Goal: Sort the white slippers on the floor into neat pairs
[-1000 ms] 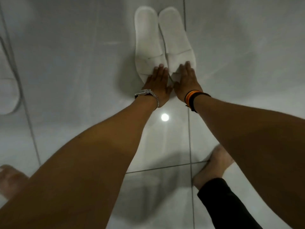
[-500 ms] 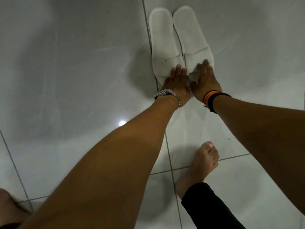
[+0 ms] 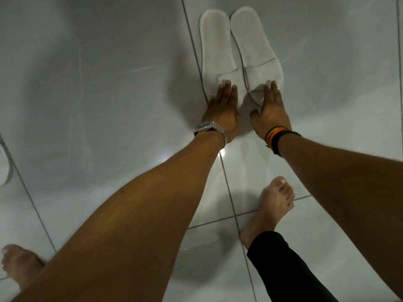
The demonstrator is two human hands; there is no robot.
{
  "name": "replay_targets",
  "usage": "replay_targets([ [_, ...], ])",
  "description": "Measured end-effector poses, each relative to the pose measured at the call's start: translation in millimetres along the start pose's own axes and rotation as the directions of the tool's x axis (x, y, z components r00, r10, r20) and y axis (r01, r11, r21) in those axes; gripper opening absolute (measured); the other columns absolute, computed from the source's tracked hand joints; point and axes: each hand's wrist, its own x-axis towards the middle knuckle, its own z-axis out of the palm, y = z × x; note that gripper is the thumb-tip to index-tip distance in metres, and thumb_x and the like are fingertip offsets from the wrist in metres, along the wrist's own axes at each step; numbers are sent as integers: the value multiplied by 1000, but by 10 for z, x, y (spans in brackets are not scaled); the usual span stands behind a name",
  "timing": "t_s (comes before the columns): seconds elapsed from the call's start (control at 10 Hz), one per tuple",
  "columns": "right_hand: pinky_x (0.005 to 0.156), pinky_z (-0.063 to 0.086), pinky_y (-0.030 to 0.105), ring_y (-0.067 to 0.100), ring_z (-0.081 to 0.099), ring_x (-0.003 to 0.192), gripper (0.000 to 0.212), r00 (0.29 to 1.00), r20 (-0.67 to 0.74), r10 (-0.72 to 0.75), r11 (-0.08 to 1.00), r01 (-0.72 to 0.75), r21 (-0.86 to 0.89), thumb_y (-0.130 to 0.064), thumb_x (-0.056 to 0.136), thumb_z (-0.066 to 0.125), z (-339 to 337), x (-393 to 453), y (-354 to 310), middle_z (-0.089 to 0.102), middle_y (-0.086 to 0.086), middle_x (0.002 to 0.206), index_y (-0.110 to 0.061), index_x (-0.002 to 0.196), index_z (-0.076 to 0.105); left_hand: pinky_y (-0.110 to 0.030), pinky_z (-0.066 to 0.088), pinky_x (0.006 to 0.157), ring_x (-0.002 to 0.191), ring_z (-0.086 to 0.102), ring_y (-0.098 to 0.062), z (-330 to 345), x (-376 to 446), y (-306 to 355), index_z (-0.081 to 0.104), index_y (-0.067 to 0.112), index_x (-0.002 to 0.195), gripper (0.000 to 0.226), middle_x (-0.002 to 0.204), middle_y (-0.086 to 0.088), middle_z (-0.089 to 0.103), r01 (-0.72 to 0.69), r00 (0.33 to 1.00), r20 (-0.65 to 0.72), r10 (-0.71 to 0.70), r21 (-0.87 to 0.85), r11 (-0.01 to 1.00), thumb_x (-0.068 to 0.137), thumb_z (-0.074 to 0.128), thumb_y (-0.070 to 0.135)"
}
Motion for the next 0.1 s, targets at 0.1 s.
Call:
replay_targets([
  [0.1, 117, 32, 45, 27, 17, 149, 73, 999, -16, 34, 996, -33, 80, -18, 93, 55, 55, -312, -68, 7, 6, 164, -18, 154, 14, -43, 8, 127, 156, -6, -24, -90, -235, -119, 0, 10, 160, 68, 168, -9, -9, 1, 997, -75, 2, 38, 999, 102, 34, 24],
])
